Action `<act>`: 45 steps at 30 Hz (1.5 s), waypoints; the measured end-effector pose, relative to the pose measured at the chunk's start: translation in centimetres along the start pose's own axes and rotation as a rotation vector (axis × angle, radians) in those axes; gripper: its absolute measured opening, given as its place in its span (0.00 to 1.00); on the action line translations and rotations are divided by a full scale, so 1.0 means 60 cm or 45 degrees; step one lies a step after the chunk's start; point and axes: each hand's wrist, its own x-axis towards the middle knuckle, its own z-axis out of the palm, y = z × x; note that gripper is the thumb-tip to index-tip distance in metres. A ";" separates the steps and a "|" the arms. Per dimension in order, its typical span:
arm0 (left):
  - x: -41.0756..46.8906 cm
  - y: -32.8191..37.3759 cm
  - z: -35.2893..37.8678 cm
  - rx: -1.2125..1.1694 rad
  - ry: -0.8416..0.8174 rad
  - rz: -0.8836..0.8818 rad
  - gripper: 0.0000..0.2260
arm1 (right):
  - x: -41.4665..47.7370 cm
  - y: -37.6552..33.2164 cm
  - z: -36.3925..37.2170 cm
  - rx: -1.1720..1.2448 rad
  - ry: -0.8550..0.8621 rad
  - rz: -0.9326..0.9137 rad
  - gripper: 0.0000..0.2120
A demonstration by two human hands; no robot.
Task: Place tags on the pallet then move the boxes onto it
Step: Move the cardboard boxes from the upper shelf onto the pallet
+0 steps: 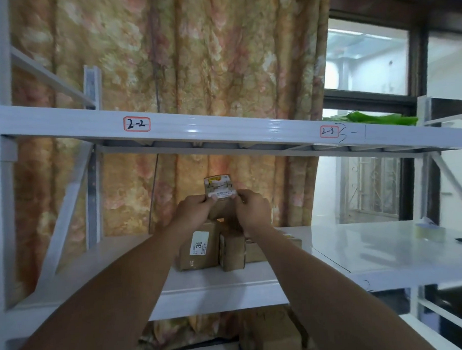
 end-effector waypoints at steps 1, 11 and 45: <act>-0.004 0.011 0.005 0.005 -0.010 0.027 0.17 | -0.005 0.001 -0.014 0.023 0.024 0.027 0.14; -0.044 0.075 0.059 -0.139 -0.116 0.156 0.16 | -0.054 0.012 -0.100 0.195 0.211 0.266 0.15; -0.457 0.274 0.779 -0.435 -0.541 -0.226 0.09 | -0.353 0.604 -0.663 0.337 0.026 0.865 0.09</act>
